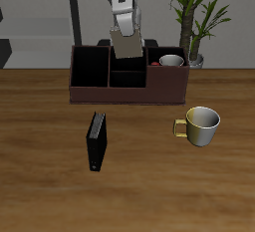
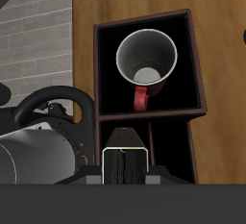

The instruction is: Place the red mug into the back desk caddy's right compartment and place the yellow book into the back desk caddy's back compartment

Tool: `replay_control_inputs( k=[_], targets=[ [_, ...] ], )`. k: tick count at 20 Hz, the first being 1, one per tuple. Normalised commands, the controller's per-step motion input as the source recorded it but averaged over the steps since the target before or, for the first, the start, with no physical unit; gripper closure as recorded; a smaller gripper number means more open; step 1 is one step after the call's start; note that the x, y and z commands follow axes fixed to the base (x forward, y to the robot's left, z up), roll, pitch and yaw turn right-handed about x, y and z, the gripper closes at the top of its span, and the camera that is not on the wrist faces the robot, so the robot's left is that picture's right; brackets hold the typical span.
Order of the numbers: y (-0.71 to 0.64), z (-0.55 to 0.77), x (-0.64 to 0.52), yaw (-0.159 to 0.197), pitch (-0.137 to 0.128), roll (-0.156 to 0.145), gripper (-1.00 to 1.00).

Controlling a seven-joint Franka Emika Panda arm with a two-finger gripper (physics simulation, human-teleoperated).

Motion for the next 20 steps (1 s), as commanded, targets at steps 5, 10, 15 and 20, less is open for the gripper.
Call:
replay_control_inputs(
  k=[5,10,15,20],
  targets=[
    [0.03,-0.21,0.03,0.005,0.030,0.003,1.00],
    [0.00,-0.17,0.03,-0.004,0.034,0.001,1.00],
    [-0.03,-0.14,0.00,0.011,0.019,-0.002,1.00],
    [0.04,-0.19,-0.03,-0.006,0.041,0.015,1.00]
  ],
)
